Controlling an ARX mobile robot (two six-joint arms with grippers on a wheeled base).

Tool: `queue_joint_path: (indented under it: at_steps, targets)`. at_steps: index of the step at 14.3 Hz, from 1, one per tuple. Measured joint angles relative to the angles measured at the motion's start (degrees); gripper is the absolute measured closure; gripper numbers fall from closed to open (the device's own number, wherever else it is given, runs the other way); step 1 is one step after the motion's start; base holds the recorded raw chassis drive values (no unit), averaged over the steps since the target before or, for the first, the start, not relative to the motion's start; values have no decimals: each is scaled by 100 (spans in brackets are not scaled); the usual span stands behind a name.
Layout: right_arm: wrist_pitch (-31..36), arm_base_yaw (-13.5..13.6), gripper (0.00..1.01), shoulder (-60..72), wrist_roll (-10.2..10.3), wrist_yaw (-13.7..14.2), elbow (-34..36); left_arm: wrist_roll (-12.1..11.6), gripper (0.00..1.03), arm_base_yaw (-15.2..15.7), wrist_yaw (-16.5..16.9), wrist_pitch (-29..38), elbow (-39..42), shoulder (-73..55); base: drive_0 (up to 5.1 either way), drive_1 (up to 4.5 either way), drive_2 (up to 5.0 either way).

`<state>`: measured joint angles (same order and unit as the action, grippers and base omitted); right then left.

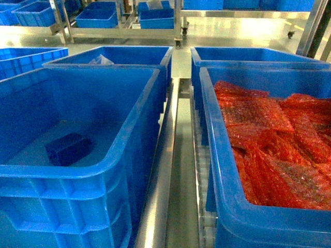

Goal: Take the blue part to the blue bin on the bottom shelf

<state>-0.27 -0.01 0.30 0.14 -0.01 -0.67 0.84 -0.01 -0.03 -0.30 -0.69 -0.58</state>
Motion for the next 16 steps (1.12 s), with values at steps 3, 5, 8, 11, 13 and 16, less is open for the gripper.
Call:
queue_joint_path:
  at_steps: [3,5,8,11,13,16]
  targets:
    - [0,0,3,0,0,0,0,0,37,0,0,0,0,0,0,0,0]
    - [0,0,3,0,0,0,0,0,10,0,0,0,0,0,0,0,0]
    - [0,0,3,0,0,0,0,-7,5,0,0,0,0,0,0,0,0]
    - [0,0,3,0,0,0,0,-7,5,0,0,0,0,0,0,0,0]
    - [0,0,3,0,0,0,0,-7,5,0,0,0,0,0,0,0,0]
    - [0,0,3,0,0,0,0,-7,5,0,0,0,0,0,0,0,0]
